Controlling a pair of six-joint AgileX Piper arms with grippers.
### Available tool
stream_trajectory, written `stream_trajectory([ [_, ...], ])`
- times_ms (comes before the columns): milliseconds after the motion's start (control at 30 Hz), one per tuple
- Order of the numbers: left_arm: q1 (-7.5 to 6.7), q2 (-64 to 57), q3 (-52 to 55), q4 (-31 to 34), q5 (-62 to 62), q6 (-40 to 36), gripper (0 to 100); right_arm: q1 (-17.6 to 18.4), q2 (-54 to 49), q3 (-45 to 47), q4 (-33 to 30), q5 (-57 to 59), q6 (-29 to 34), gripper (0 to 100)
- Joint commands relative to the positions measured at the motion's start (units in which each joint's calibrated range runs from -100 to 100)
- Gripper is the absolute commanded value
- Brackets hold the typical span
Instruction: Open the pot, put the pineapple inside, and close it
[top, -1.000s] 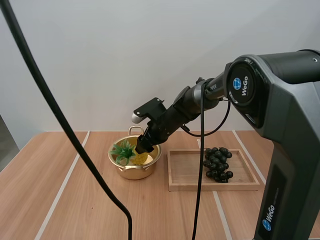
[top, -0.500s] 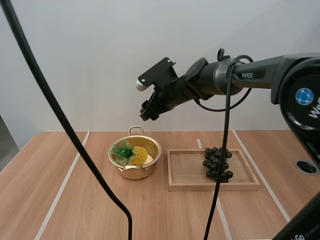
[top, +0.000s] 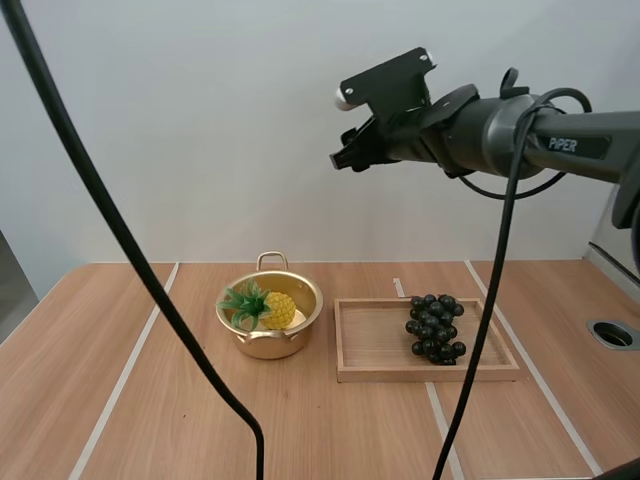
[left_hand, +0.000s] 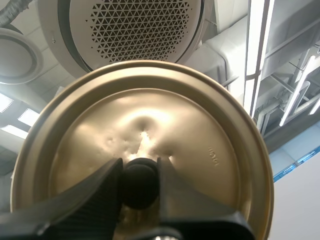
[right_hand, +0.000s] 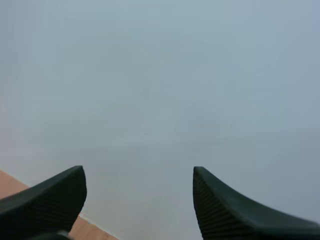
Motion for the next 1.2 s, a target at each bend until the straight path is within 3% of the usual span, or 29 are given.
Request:
stream_trajectory([
  [0,-0.01,0.2,-0.4,0.0,-0.7,-0.3,0,-1.2,-2.0,-2.3,4.8,-2.6,0.2,100],
  [500,-0.01,0.2,-0.4,0.0,1.4,-0.3,0,-6.5,-4.0,-6.3,17.2,-1.1,1.1,100],
  [767,-0.01,0.2,-0.4,0.0,1.4,-0.3,0,-9.7,-4.0,-6.3,17.5,-0.2,5.4,100],
  [1167,-0.01,0.2,-0.4,0.0,1.4,-0.3,0,-9.8,-4.0,-6.2,17.5,0.9,5.4,100],
])
